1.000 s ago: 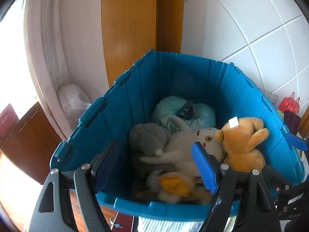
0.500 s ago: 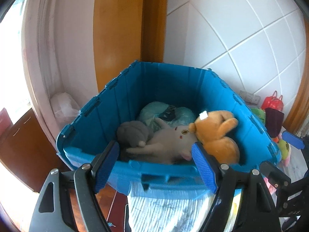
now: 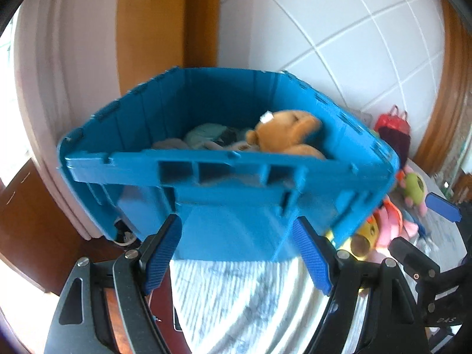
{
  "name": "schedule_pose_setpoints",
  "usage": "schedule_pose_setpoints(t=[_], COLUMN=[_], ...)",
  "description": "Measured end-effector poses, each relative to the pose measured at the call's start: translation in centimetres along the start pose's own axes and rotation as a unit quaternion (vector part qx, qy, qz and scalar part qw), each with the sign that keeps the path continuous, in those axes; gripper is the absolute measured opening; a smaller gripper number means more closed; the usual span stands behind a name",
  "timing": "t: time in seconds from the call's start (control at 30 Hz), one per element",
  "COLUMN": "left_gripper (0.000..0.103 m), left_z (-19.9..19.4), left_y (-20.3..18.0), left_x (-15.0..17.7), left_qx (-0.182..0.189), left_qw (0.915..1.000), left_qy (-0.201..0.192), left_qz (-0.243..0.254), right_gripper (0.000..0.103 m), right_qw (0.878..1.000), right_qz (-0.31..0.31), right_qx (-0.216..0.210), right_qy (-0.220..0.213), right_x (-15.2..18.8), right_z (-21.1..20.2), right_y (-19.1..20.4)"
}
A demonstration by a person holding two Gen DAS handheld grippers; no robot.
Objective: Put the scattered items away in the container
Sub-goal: 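Withdraw both grippers from the crate back toward the plush pile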
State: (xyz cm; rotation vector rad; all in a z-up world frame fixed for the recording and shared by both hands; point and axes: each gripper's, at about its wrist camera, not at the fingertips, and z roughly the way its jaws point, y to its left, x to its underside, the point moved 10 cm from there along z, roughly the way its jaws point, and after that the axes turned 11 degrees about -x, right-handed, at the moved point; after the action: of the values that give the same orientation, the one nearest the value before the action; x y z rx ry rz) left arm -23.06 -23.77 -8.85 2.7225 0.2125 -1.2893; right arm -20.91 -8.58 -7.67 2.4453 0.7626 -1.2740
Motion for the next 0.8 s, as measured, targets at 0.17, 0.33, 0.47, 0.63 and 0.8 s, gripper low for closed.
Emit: schedule_pose_setpoints(t=[0.17, 0.33, 0.47, 0.63, 0.8], left_gripper=[0.078, 0.078, 0.078, 0.078, 0.078], left_z=[-0.5, -0.6, -0.7, -1.3, -1.8], left_y=[-3.4, -7.3, -9.9, -13.7, -18.3], left_x=[1.5, 3.4, 3.7, 3.4, 4.0], left_qx=[0.036, 0.067, 0.071, 0.070, 0.072], left_qw=[0.9990, 0.9962, 0.9951, 0.9948, 0.9936], left_qy=[0.008, 0.021, 0.027, 0.026, 0.034], left_qz=[0.023, 0.053, 0.063, 0.069, 0.081], right_gripper=[0.102, 0.102, 0.102, 0.102, 0.103], right_qw=[0.999, 0.997, 0.995, 0.994, 0.993], right_qz=[0.027, 0.049, 0.065, 0.071, 0.078], right_qx=[0.024, 0.056, 0.071, 0.075, 0.075], right_qy=[0.013, 0.034, 0.040, 0.040, 0.036], right_x=[2.7, 5.6, 7.1, 7.9, 8.8], right_z=[-1.5, -3.0, -4.2, -5.6, -7.4], right_y=[-1.6, -3.8, -6.0, -9.1, -12.9])
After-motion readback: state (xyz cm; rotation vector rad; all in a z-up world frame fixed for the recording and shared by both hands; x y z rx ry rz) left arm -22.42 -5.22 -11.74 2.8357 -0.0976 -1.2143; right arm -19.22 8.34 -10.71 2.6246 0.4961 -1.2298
